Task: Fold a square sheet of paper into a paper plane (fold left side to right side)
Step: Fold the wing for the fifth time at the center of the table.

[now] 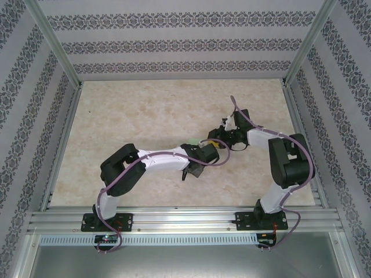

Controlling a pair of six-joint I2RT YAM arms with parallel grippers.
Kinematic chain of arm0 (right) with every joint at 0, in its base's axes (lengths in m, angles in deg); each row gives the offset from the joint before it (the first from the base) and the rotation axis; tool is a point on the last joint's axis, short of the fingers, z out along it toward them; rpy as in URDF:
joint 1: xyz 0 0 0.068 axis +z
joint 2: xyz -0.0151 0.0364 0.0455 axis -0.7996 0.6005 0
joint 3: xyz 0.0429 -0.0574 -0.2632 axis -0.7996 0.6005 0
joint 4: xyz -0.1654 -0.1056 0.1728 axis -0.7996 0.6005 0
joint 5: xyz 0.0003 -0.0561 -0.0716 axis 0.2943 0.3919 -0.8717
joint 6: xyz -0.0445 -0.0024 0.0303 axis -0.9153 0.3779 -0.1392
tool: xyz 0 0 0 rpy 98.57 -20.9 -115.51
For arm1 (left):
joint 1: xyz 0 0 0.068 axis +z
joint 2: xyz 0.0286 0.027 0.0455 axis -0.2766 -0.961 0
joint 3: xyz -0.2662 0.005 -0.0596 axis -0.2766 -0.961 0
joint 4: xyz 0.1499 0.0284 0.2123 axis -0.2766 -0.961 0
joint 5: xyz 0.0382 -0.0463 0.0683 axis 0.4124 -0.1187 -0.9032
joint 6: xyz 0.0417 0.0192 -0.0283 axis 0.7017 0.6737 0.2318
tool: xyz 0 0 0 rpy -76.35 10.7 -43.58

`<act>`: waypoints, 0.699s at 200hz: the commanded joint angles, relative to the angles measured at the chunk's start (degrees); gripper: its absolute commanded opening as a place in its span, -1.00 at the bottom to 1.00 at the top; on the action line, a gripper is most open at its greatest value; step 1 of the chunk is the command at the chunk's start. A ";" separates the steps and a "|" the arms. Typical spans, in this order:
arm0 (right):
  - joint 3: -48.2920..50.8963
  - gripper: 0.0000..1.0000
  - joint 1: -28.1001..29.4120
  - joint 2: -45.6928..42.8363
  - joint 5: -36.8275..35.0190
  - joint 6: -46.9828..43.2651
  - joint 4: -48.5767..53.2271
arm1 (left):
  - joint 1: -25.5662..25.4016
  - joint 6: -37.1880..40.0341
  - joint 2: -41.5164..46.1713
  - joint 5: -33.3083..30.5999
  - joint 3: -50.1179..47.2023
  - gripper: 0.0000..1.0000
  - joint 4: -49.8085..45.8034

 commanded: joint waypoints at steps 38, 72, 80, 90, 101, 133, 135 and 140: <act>4.14 -0.08 -2.19 -7.78 -3.47 -3.18 -1.84 | 4.73 -3.55 7.47 9.51 -6.36 -0.86 10.94; 8.06 0.07 -1.82 -10.36 -3.19 -2.93 -4.81 | 7.84 -6.00 10.47 15.07 -11.86 -0.87 17.27; 8.65 0.07 -1.36 -10.48 -3.19 -2.78 -5.34 | 8.32 -6.37 10.83 16.15 -12.81 -0.87 18.45; 9.01 0.07 -0.55 -10.52 -3.18 -2.71 -5.45 | 8.93 -6.75 11.10 17.47 -13.66 -0.87 19.66; 9.36 0.07 0.65 -10.17 -3.40 -2.34 -6.14 | 9.59 -7.23 11.30 18.99 -14.52 -0.87 21.05; 10.21 0.09 4.88 -8.08 -4.78 0.10 -9.45 | 11.58 -8.58 11.48 23.44 -16.96 -0.87 25.00; 10.20 0.09 5.17 -7.97 -4.94 0.22 -9.61 | 11.71 -8.67 11.47 23.70 -17.07 -0.87 25.28; 10.21 0.10 5.82 -7.56 -5.21 0.49 -9.99 | 11.92 -8.88 11.39 24.39 -17.36 -0.87 25.78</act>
